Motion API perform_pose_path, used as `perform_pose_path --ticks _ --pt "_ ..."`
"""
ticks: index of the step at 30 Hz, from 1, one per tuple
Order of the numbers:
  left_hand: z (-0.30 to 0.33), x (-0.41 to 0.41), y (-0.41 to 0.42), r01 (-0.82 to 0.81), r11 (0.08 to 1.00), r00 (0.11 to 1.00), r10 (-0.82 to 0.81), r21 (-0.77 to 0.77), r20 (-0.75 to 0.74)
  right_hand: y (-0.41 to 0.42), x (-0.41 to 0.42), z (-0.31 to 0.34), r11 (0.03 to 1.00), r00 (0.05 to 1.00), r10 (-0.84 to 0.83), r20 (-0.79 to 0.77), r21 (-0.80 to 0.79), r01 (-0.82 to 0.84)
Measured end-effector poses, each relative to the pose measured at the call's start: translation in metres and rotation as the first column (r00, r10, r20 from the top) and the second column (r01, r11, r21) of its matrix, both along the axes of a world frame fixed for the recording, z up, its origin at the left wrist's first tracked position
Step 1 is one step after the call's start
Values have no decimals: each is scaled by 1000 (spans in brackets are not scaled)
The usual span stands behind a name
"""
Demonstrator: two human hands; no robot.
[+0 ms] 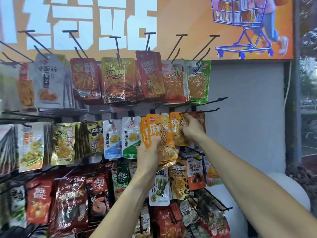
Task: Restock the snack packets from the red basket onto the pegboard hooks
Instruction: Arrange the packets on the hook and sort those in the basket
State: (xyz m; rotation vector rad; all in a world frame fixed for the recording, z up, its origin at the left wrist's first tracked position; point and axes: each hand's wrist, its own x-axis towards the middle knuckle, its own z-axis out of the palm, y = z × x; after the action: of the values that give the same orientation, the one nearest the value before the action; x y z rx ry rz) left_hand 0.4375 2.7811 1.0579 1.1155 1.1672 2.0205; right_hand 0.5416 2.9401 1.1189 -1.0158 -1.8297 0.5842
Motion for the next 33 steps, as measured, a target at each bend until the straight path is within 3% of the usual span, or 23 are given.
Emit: perform_pose_path --ticks 2,4,7,10,13,16,23,28,33 --pt "-2 -2 3 -14 1000 1000 14 3 -5 1 3 -7 997 998 -69 -13 14 70" --pt "-3 -1 6 6 1000 1000 -5 22 -14 -12 12 -19 993 980 -103 -172 33 110" --pt "-5 9 10 18 999 1000 -18 35 -12 -50 22 -43 992 871 94 -482 -23 -120" --pt "-7 23 17 45 998 999 -46 31 18 -76 20 -56 945 765 215 -606 -68 -319" --pt "-8 32 20 63 998 996 -64 21 60 -74 17 -58 937 681 193 -706 -74 -342" --pt "-7 29 22 61 998 991 -59 -13 120 -69 17 -57 945 689 199 -697 -51 -324" --pt "-9 8 27 -59 998 997 59 16 45 -41 27 -34 983 728 172 -664 61 -176" --pt "-7 -1 26 -111 992 993 112 53 -25 -20 25 -22 990 799 140 -585 98 -102" --pt "-5 -4 23 -128 989 992 127 79 17 -6 28 -19 988 860 148 -489 114 -105"
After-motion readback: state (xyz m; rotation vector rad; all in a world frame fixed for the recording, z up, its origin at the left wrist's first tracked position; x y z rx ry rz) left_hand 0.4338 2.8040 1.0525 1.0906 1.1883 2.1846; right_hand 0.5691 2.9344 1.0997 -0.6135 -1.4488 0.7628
